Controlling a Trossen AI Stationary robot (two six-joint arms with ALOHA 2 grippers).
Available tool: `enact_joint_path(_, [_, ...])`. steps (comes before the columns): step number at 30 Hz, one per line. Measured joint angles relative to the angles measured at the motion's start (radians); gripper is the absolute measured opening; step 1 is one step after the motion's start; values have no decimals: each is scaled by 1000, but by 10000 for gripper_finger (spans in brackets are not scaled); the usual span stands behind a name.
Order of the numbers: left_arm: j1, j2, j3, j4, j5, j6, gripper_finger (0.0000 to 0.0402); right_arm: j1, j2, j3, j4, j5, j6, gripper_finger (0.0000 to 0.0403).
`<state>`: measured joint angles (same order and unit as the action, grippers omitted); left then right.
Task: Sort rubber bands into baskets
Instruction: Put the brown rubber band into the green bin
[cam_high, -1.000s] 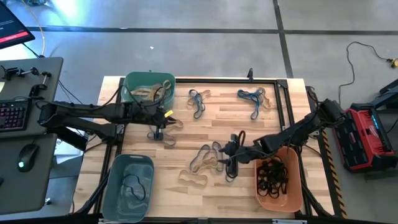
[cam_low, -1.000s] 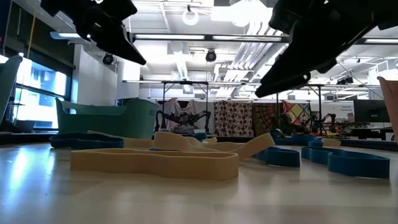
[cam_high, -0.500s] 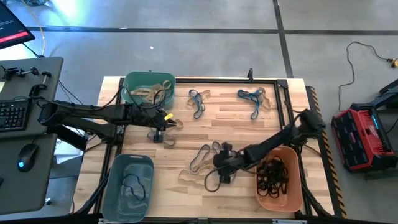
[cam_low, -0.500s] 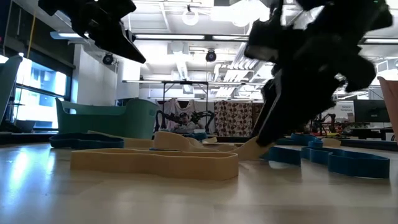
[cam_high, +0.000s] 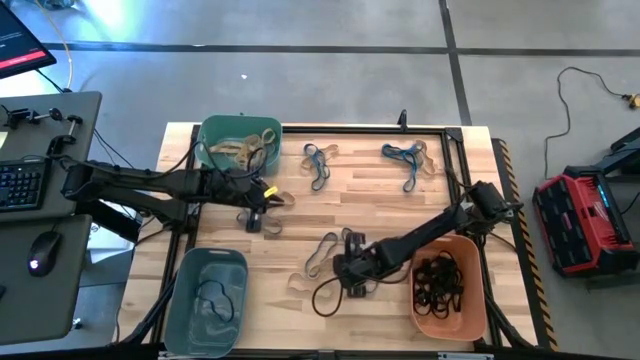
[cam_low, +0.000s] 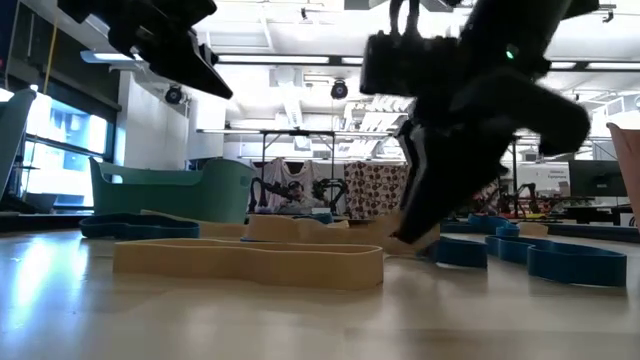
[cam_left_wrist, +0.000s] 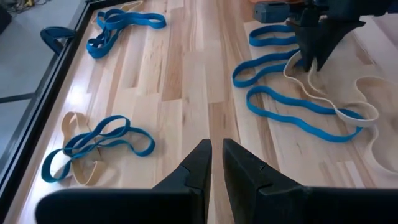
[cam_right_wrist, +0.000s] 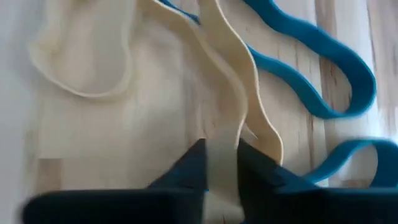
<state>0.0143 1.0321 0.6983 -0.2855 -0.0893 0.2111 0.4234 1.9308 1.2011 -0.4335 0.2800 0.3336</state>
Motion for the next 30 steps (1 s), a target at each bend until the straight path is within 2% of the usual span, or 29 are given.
enact_joint_path(2, [-9,0,0,0,0,0,30,-4,0,18,4,-15,-29,13])
enact_joint_path(7, [-44,0,0,0,3,-2,30,-23,0,87,-21,-23,-107,22])
enact_joint_path(14, [-106,3,0,30,62,-43,30,-79,0,192,-61,-18,-238,5])
enact_joint_path(20, [-156,8,1,57,59,-81,42,-146,0,261,-88,-101,-287,2])
enact_joint_path(30, [-203,93,1,125,51,-154,107,-266,0,285,-46,-272,-256,1])
